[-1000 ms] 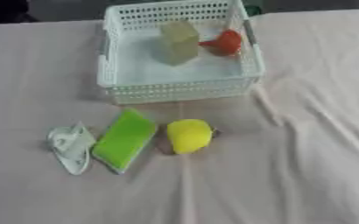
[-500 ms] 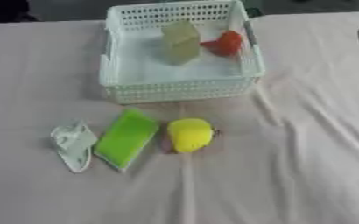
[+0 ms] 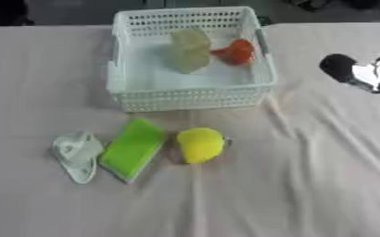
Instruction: Pick up objects on the table and place them in the box.
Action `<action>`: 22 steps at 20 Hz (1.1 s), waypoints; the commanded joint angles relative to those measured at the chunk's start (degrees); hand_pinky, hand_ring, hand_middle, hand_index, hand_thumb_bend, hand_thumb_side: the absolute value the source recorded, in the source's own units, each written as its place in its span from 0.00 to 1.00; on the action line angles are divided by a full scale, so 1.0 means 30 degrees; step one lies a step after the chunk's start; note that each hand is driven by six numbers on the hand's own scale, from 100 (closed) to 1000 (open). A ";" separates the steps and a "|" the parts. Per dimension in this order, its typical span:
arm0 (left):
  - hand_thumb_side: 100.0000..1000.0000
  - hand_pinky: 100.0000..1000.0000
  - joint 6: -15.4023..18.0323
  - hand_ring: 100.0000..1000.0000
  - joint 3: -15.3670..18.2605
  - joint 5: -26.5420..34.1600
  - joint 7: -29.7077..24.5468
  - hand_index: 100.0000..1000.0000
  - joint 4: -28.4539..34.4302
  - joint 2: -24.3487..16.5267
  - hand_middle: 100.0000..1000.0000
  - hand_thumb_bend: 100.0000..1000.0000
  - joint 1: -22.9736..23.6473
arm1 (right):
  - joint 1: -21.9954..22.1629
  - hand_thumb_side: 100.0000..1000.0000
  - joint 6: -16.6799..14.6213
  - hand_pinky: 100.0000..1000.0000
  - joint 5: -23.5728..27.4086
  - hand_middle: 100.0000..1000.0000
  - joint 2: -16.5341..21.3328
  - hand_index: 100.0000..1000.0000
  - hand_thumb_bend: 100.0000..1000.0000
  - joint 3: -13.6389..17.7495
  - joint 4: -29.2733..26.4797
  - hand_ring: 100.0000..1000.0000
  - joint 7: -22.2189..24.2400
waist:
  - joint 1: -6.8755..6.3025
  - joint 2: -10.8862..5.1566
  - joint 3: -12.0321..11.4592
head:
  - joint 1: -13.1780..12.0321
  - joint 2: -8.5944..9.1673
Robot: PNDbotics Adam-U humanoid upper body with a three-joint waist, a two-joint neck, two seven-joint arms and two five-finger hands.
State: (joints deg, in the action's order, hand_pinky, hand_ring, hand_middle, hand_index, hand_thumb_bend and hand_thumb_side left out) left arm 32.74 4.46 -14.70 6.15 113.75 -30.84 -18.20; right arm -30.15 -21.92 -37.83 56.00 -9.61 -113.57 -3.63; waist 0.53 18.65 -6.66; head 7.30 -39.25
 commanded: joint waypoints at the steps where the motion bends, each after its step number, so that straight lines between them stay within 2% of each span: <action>1: 0.92 1.00 -0.0061 0.99 0.0032 0.0241 0.0002 1.00 0.0280 -0.0576 0.94 0.00 -0.0163 | -0.0628 1.00 0.0063 0.85 -0.0202 0.85 0.0820 0.97 0.50 -0.0565 -0.0340 0.88 0.0677 | 0.0025 -0.0500 -0.0044 | 0.0225 0.0071; 2: 0.93 1.00 -0.0056 0.99 0.0017 0.0294 -0.0004 1.00 0.0280 -0.0563 0.94 0.00 -0.0156 | -0.0761 1.00 0.0076 0.85 -0.0259 0.86 0.0865 0.97 0.42 -0.0830 -0.0340 0.88 0.0952 | 0.0054 -0.0520 -0.0081 | 0.0295 0.0067; 4: 0.93 1.00 -0.0051 0.99 0.0008 0.0380 -0.0027 1.00 0.0280 -0.0550 0.94 0.00 -0.0142 | -0.0978 1.00 0.0162 0.85 -0.0300 0.86 0.0860 0.97 0.43 -0.1182 -0.0340 0.89 0.1421 | 0.0079 -0.0542 -0.0107 | 0.0351 0.0061; 5: 0.93 1.00 -0.0044 0.99 0.0008 0.0410 -0.0039 1.00 0.0280 -0.0547 0.94 0.00 -0.0150 | -0.0950 1.00 0.0108 0.86 -0.0097 0.86 0.0795 0.99 0.46 -0.1420 -0.0340 0.89 0.1605 | 0.0085 -0.0535 -0.0129 | 0.0406 0.0083; 13: 0.93 1.00 -0.0057 0.99 -0.0139 0.0659 -0.0307 1.00 0.0280 -0.0529 0.94 0.00 -0.0189 | -0.1875 1.00 0.0667 0.87 -0.0423 0.86 0.0515 0.99 0.54 -0.3317 -0.0340 0.90 0.5513 | 0.0202 -0.0649 -0.0369 | 0.0962 0.0135; 17: 0.93 1.00 0.0004 0.99 -0.0160 0.0767 -0.0405 1.00 0.0280 -0.0532 0.94 0.00 -0.0207 | -0.2229 1.00 0.1070 0.86 -0.0195 0.84 0.0347 0.98 0.55 -0.3772 -0.0340 0.89 0.6728 | 0.0245 -0.0618 -0.0482 | 0.1096 0.0052; 22: 0.93 1.00 0.0025 0.99 -0.0229 0.0766 -0.0587 1.00 0.0280 -0.0479 0.94 0.00 -0.0205 | -0.2639 1.00 0.1576 0.86 0.0890 0.84 0.0092 0.99 0.61 -0.4348 -0.0340 0.89 0.8282 | 0.0351 -0.0499 -0.0699 | 0.1346 0.0049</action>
State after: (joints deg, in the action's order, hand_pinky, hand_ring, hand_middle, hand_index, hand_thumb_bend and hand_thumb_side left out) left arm 32.80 3.68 -12.65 4.62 113.75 -30.84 -18.22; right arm -37.19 -17.52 -36.20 55.56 -22.87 -113.58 20.07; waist 1.71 18.04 -8.71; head 11.07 -39.22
